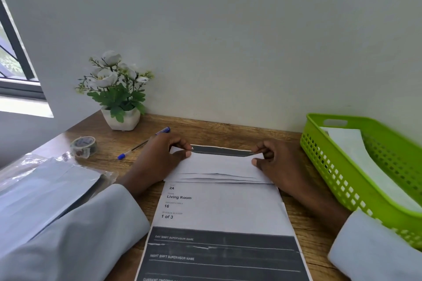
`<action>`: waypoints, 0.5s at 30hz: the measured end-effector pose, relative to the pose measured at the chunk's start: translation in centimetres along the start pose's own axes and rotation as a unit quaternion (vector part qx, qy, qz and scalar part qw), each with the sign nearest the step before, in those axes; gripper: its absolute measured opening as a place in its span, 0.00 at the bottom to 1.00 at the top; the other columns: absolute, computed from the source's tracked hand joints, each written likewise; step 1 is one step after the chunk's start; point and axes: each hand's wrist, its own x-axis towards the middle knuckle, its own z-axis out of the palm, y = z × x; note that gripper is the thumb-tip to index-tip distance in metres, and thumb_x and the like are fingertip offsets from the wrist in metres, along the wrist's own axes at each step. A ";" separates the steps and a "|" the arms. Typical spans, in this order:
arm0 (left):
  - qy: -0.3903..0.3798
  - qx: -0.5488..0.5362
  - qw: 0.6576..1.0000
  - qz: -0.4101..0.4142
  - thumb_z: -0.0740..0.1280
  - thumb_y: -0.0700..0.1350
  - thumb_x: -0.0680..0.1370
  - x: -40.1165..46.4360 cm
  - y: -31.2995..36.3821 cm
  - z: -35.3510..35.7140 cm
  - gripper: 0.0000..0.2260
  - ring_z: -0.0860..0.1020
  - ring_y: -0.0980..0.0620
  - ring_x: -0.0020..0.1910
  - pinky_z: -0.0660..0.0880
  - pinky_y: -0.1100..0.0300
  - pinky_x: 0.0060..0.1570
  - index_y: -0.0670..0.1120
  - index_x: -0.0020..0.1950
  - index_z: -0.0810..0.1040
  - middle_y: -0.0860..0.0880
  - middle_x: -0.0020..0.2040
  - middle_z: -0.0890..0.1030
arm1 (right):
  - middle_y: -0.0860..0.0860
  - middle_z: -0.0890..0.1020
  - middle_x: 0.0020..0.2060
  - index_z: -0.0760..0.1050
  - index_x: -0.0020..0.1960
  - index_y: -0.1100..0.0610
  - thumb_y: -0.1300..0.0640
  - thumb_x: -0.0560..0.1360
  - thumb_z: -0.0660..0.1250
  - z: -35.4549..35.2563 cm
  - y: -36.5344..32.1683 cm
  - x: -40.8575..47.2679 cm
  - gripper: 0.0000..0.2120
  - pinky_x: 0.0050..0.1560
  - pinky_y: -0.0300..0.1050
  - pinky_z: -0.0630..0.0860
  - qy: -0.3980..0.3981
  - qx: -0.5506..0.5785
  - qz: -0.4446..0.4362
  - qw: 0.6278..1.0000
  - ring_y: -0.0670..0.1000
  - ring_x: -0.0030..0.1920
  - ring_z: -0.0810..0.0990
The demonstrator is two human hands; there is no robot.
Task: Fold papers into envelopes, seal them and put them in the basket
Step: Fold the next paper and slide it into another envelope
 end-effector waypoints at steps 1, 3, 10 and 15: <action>-0.006 0.019 1.000 0.004 0.72 0.45 0.75 0.0 0.0 0.1 0.04 0.74 0.67 0.42 0.64 0.75 0.41 0.54 0.44 0.83 0.63 0.42 0.80 | 0.43 0.80 0.37 0.83 0.46 0.52 0.62 0.69 0.77 0.0 0.0 -0.1 0.09 0.42 0.40 0.77 0.007 -0.014 -0.007 1.000 0.45 0.38 0.78; -0.018 0.054 0.998 0.012 0.70 0.45 0.76 0.1 -0.1 0.2 0.03 0.74 0.66 0.44 0.64 0.74 0.39 0.53 0.47 0.82 0.61 0.46 0.80 | 0.47 0.81 0.40 0.83 0.45 0.54 0.61 0.69 0.77 -0.2 -0.1 -0.4 0.06 0.46 0.46 0.76 0.021 -0.060 -0.042 0.997 0.49 0.40 0.78; -0.038 0.153 0.984 0.081 0.64 0.43 0.80 0.1 0.0 0.6 0.08 0.75 0.55 0.52 0.74 0.58 0.52 0.49 0.53 0.82 0.53 0.53 0.80 | 0.46 0.84 0.48 0.84 0.48 0.51 0.57 0.77 0.65 -0.6 -0.7 -0.7 0.09 0.53 0.48 0.72 -0.038 -0.245 -0.124 0.961 0.51 0.52 0.78; -0.028 0.165 0.982 0.087 0.64 0.45 0.80 -0.1 1.4 -0.4 0.08 0.77 0.52 0.49 0.69 0.60 0.44 0.48 0.49 0.83 0.52 0.50 0.82 | 0.47 0.83 0.55 0.82 0.56 0.50 0.52 0.77 0.66 -0.6 -2.3 -1.3 0.10 0.59 0.45 0.69 -0.025 -0.228 -0.147 0.962 0.53 0.58 0.77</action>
